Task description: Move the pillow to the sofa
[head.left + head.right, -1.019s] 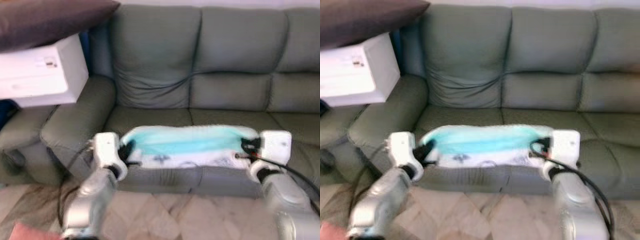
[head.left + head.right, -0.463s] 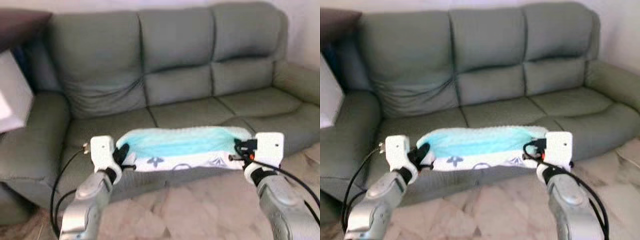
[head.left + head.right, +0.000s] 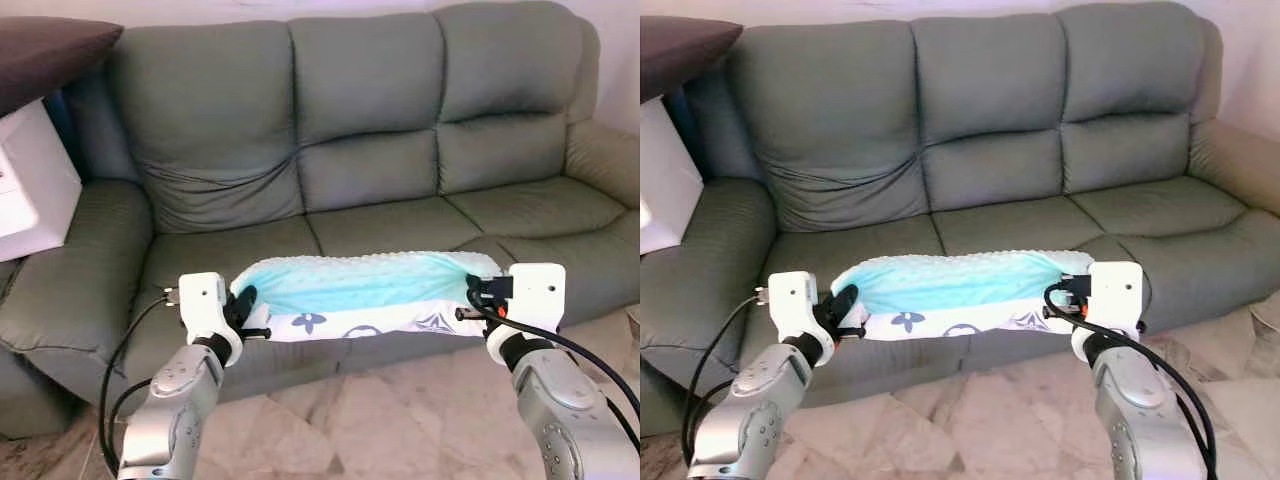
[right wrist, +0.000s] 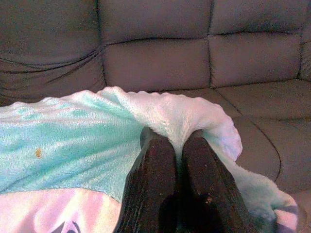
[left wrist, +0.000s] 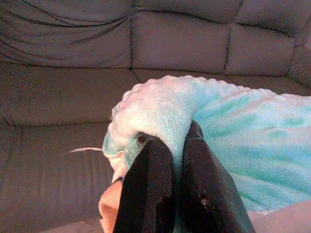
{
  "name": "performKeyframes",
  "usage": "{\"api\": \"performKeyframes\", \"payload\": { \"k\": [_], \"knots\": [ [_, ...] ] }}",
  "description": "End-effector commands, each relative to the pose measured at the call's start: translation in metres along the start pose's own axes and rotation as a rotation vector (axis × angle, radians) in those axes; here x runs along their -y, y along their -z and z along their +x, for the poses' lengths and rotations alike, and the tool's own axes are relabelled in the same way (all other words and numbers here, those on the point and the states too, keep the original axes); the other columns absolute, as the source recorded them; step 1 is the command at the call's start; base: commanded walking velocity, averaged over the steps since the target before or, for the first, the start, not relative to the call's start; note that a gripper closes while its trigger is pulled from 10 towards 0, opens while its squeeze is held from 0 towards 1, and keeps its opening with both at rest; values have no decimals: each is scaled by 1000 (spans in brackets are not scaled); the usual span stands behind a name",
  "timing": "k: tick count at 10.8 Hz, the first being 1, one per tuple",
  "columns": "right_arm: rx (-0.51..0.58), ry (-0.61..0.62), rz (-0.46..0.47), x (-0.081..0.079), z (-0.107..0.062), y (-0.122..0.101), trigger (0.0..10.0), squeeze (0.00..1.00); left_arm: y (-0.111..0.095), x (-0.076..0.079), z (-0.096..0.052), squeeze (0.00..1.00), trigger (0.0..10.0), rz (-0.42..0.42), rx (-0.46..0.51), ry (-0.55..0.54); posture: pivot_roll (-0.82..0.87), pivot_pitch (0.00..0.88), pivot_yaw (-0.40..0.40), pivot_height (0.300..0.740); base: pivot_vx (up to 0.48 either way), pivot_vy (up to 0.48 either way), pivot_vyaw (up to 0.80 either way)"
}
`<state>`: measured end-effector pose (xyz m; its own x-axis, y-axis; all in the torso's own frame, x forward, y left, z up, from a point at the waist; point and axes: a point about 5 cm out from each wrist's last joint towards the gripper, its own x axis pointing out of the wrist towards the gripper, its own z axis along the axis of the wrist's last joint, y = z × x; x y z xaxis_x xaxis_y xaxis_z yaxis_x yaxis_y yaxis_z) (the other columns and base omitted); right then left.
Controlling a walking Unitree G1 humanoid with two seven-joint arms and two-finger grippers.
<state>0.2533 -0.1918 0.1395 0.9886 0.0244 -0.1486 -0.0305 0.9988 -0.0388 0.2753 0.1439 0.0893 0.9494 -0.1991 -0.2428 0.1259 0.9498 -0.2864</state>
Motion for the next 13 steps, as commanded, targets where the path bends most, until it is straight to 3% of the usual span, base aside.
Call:
{"api": "performKeyframes", "payload": {
  "k": [1, 13],
  "knots": [
    [42, 15, -15, 4, 0, -9, 10000, 0, -3, 0, 0, 0, 10000, 10, 15, -6, -222, 9, 19, 740, 0, -334, 0],
    [52, 16, -17, 4, 1, -9, 10000, 0, -3, -1, 3, 0, 10000, 19, 15, 1, -225, 0, 25, 740, 0, -400, 0]
  ]
}}
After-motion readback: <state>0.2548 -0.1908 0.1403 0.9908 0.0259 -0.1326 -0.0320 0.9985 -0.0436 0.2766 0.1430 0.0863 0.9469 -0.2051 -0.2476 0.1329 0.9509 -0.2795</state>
